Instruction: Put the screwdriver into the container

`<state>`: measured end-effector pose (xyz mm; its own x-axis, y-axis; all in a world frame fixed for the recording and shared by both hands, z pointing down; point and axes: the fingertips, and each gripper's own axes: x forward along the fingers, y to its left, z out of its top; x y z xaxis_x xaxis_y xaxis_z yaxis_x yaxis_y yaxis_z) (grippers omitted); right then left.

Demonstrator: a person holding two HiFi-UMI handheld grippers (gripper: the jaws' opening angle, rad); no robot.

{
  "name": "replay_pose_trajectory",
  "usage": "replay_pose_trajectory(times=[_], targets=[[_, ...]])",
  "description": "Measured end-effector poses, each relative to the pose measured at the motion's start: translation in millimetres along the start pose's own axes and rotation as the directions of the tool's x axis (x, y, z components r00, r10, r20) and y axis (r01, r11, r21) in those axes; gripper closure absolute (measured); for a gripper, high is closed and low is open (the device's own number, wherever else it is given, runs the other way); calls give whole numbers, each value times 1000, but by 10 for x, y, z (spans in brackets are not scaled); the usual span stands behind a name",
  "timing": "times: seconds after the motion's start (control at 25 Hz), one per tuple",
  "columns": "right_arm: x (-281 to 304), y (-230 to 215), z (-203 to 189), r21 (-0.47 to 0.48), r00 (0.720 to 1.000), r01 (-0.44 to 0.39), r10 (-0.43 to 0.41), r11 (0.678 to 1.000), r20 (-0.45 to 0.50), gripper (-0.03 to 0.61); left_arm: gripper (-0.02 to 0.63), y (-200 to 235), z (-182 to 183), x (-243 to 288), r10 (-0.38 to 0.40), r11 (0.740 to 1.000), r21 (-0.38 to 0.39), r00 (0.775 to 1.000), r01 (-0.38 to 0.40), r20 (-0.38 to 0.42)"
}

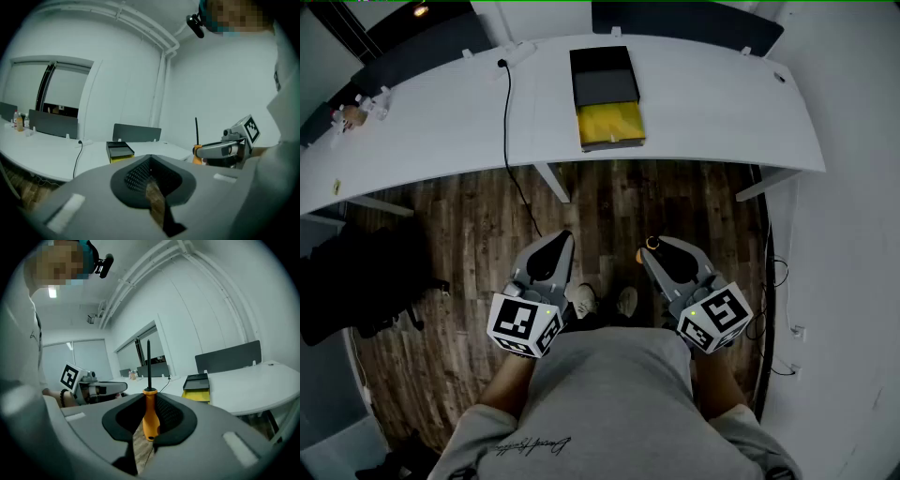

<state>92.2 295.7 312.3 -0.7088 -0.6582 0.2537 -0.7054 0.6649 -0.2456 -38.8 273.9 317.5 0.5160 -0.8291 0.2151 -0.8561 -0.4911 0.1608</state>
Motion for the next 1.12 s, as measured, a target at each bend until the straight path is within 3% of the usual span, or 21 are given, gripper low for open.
replay_pose_trajectory(times=[0.68,1.12], targets=[[154,17,-3,1,1000,-23,23,1000,-17,494,612,15,-8,92,-24,1000,12,999,24,-25],[473,273,42,5,1000,-8,8,1000,-7,494,612,295,45,-56,-69,997,28,997,70,-23]])
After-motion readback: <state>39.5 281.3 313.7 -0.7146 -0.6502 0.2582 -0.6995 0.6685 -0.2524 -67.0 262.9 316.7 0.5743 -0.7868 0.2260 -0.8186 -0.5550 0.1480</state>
